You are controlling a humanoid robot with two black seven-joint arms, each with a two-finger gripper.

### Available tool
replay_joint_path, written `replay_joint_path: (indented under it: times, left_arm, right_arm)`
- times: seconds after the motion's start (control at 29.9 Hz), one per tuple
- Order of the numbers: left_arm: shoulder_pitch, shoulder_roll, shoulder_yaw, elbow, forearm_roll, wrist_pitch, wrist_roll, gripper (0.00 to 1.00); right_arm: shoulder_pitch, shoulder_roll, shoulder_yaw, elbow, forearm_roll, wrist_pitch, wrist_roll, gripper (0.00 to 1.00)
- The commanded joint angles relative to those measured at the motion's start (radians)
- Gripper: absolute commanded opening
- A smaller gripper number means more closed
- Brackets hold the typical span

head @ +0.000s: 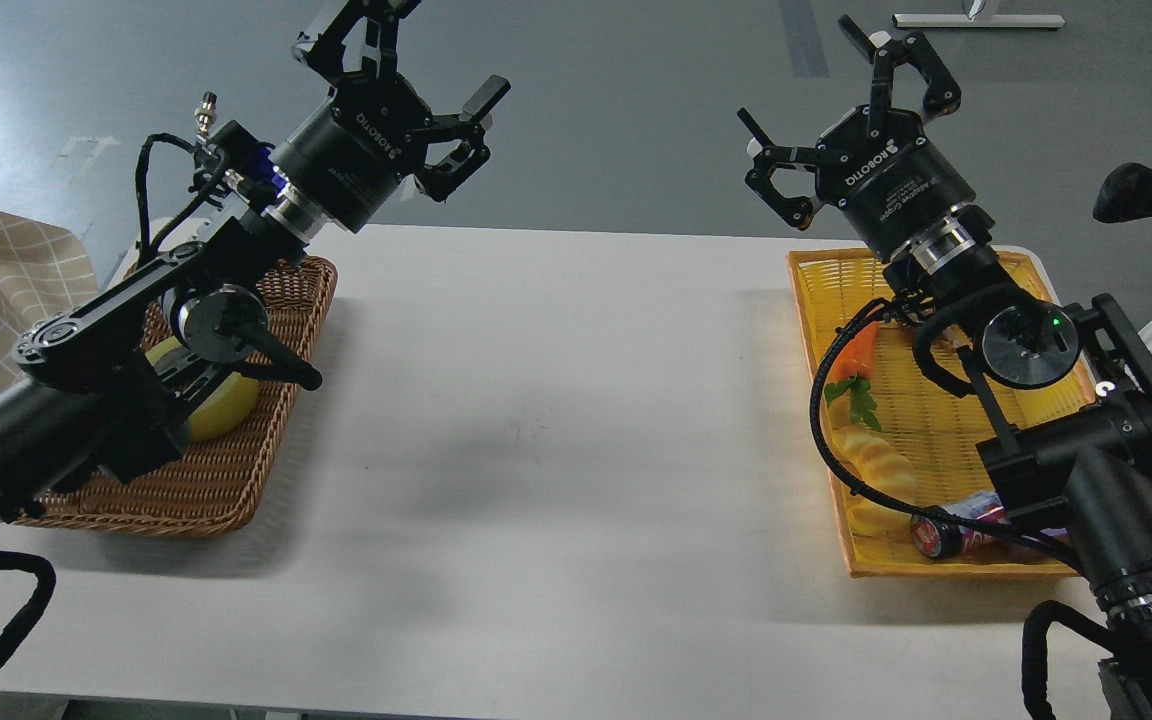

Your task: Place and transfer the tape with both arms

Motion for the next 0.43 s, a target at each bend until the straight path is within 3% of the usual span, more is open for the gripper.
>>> replay_joint_path:
  times: [0.0,0.4]
  left_arm:
    - [0.001,-0.003,-0.024,0.006,0.000,0.000,0.000,0.98]
    - [0.001,-0.003,-0.028,0.009,0.000,0.000,0.000,0.98]
  right_arm:
    - [-0.001,0.007,0.001,0.005,0.000,0.000,0.000,1.00]
    - [-0.001,0.019,0.008,0.006,0.000,0.000,-0.003,1.00]
